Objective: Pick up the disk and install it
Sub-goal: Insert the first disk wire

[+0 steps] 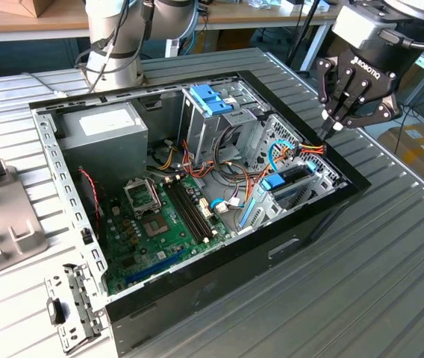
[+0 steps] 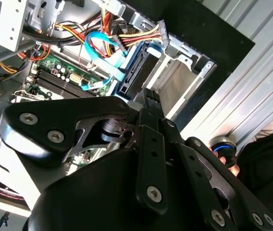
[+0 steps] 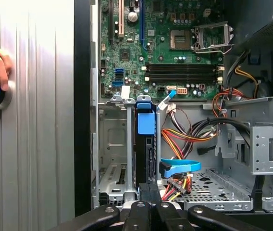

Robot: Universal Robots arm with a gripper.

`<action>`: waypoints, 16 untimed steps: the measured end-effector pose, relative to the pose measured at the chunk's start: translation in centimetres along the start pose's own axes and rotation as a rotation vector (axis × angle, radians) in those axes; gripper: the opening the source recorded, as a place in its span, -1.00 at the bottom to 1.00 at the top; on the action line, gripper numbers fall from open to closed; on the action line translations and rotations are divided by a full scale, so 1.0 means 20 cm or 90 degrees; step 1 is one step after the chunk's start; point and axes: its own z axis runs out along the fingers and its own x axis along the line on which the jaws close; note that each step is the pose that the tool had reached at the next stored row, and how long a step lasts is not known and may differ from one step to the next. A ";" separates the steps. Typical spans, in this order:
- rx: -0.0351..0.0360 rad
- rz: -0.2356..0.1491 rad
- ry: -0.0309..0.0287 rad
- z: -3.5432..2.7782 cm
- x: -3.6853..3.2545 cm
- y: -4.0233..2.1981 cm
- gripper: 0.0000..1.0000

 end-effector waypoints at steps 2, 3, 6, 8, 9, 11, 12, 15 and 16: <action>0.0000 0.000 0.0000 0.008 -0.001 -0.022 -0.79; 0.0000 0.000 -0.0001 0.012 -0.001 -0.030 -0.79; -0.0001 0.000 -0.0001 0.023 -0.001 -0.045 -0.79; -0.0001 0.000 0.0001 0.033 -0.001 -0.058 -0.79; 0.0000 -0.001 0.0006 0.039 -0.001 -0.069 -0.79; 0.0000 -0.001 0.0014 0.049 -0.001 -0.081 -0.79; -0.0001 -0.002 0.0018 0.057 -0.001 -0.087 -0.79; -0.0001 -0.003 0.0028 0.100 -0.001 -0.095 -0.79; -0.0001 -0.004 0.0028 0.108 -0.001 -0.096 -0.79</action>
